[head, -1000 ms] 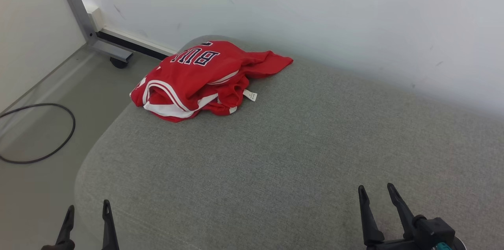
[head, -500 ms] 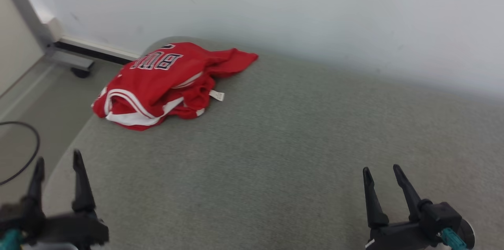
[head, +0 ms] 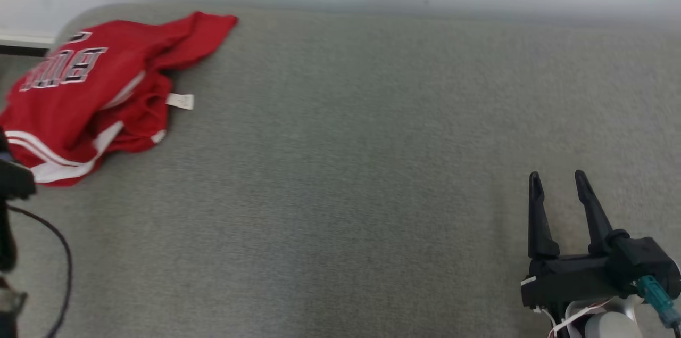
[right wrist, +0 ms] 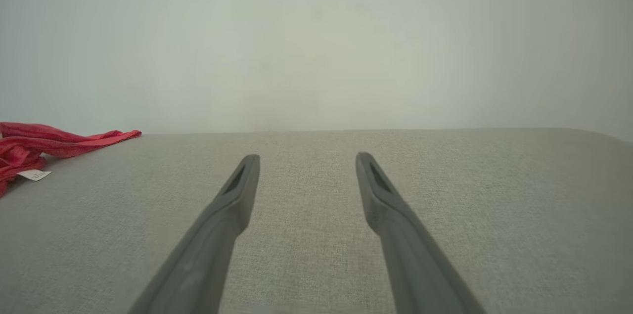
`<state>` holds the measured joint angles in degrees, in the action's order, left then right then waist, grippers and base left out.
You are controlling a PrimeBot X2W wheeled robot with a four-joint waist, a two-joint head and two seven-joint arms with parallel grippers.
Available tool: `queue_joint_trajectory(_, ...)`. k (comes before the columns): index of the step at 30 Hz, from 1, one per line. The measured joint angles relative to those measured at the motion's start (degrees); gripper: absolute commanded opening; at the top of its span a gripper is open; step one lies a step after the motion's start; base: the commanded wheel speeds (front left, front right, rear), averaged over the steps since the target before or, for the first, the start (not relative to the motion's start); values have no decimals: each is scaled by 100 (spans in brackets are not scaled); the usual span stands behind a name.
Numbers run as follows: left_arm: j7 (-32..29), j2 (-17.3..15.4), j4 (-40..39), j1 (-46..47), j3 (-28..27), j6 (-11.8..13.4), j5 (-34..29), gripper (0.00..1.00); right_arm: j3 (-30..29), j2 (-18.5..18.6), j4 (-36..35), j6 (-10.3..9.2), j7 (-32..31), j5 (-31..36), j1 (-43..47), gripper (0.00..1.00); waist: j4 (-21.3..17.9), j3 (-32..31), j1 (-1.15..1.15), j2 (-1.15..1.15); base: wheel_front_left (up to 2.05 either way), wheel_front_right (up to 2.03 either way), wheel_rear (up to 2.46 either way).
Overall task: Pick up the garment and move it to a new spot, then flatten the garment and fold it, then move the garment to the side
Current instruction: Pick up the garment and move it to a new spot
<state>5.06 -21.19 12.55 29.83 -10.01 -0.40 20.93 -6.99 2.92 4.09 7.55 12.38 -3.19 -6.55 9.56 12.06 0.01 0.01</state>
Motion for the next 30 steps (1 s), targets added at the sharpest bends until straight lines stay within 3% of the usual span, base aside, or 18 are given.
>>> queue_joint_trajectory(8, -490, -531, 739, 857, -38, -169, 107, 100, 2, 1, -130, 0, 64, -41, -207, 100, -551, 576, 0, 0, 0, 0, 0)
queue_joint_trajectory(15, -971, -1072, 1861, 1478, 67, -387, 183, 100, 16, 0, -153, 0, 114, -74, -291, 100, -1020, 1022, -1, 0, 0, 0, 0)
queue_joint_trajectory(21, -1510, -1270, 2835, 1610, 420, -565, 83, 100, 25, 1, -157, 0, 134, -74, -299, 100, -1306, 1277, -1, 0, 0, 0, 0)
queue_joint_trajectory(29, -1983, -1395, 3711, 1930, 625, -536, 27, 100, 26, 0, -145, 0, 151, -74, -330, 100, -1422, 1423, -1, 0, 0, 0, 0)
queue_joint_trajectory(30, -2024, -1392, 3804, 1974, 624, -505, 37, 66, 31, 1, -140, 0, 151, -75, -350, 100, -1420, 1418, -1, 0, 0, 0, 0)
